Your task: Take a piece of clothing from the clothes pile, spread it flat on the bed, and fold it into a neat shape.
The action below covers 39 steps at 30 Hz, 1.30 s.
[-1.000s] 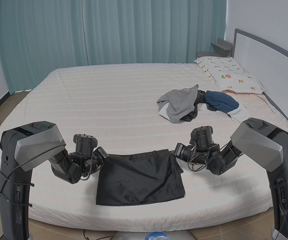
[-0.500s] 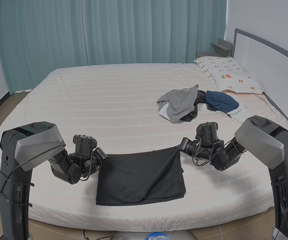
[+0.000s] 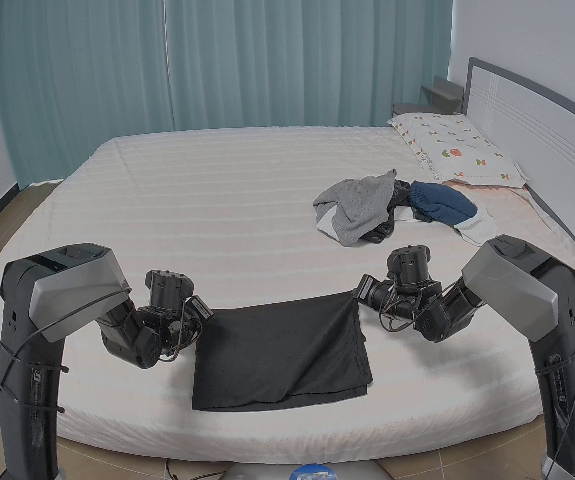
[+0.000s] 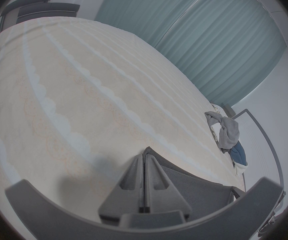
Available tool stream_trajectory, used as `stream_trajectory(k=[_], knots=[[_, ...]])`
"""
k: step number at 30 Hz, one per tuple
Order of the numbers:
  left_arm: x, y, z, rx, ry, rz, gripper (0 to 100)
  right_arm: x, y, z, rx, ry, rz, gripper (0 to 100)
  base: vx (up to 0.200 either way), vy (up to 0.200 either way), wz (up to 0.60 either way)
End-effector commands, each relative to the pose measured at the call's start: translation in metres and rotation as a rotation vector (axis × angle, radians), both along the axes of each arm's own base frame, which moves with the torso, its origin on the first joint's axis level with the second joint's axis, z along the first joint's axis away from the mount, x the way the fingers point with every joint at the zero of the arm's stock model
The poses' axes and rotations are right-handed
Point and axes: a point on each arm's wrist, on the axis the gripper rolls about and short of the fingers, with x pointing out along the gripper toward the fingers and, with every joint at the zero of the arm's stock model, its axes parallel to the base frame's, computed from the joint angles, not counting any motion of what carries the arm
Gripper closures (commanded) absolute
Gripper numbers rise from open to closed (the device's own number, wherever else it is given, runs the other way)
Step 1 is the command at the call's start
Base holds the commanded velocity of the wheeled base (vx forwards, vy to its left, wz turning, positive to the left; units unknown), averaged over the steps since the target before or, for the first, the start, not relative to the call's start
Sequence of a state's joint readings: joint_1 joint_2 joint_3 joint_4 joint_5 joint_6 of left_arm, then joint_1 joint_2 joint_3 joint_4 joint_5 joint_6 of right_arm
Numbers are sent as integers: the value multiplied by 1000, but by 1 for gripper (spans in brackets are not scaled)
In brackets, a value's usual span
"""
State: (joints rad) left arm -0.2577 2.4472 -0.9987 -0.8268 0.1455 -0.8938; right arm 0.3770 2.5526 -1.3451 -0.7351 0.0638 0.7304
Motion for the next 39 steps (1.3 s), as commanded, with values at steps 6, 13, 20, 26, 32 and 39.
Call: stream_trajectory(k=[6, 13, 20, 26, 32, 39], knots=[[0, 1, 1, -5, -1, 5, 0, -2, 0, 5, 9, -2, 0, 0, 0, 0, 0], [-6, 11, 7, -63, 13, 30, 0, -38, -23, 40, 48, 50, 22, 0, 0, 0, 0], [-30, 25, 24, -199, 63, -26, 0, -100, -39, 44, 68, 134, 135, 0, 0, 0, 0], [-32, 30, 27, -221, 67, -30, 0, -141, -40, 33, 33, 175, 241, 0, 0, 0, 0], [-32, 30, 27, -221, 67, -30, 0, -146, -33, 27, 28, 183, 266, 0, 0, 0, 0], [-32, 30, 26, -221, 68, -30, 0, -144, -16, 12, 14, 206, 302, 0, 0, 0, 0]])
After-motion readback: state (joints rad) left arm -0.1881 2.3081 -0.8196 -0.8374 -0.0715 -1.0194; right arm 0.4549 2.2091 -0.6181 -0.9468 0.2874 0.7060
